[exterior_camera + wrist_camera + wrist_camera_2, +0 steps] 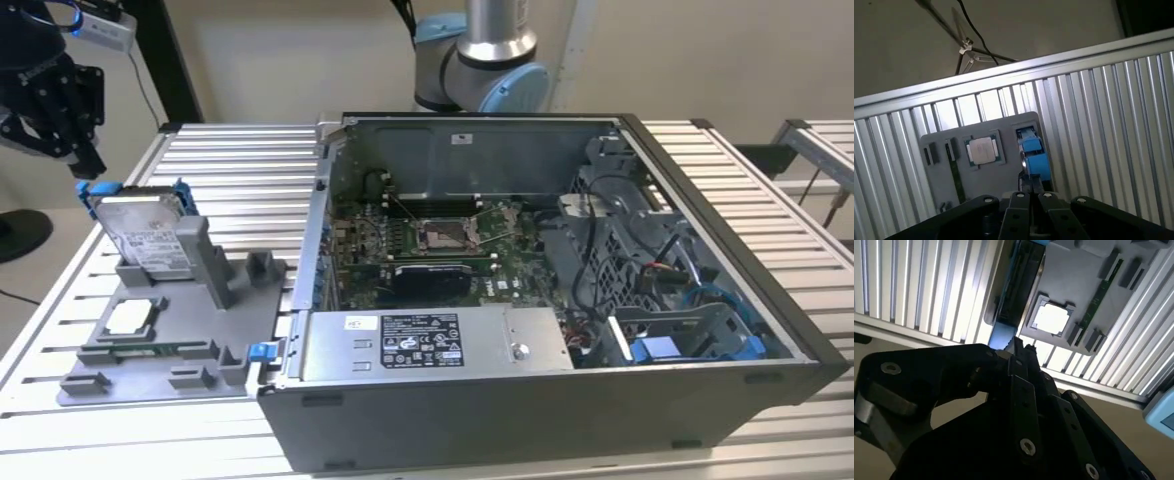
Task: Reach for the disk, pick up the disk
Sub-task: 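Pick up the disk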
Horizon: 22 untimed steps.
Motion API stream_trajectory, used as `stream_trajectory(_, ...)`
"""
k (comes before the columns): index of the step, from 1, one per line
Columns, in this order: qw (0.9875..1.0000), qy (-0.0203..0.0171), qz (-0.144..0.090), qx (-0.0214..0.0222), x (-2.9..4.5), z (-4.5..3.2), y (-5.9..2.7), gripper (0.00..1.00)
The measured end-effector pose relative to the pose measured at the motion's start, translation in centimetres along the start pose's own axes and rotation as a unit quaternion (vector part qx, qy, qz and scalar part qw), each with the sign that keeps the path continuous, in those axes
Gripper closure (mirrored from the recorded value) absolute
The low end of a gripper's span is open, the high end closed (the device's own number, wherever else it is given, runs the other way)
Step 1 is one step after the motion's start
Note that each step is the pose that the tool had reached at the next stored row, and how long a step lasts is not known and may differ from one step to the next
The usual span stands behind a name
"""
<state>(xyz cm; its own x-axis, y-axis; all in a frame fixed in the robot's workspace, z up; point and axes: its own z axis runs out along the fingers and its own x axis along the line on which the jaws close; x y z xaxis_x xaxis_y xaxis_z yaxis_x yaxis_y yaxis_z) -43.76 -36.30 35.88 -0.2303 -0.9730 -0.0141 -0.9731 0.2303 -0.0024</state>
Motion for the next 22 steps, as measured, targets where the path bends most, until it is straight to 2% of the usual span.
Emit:
stream_trajectory(12,1.0,0.0,0.0,0.0001,-0.03,0.04,-0.1,0.0)
stream_trajectory(16,1.0,0.0007,-0.006,0.0002,-0.29,0.84,-0.11,0.0)
stream_trajectory(22,0.9992,0.0007,-0.04,-0.0003,-0.3,1.93,-0.13,0.0)
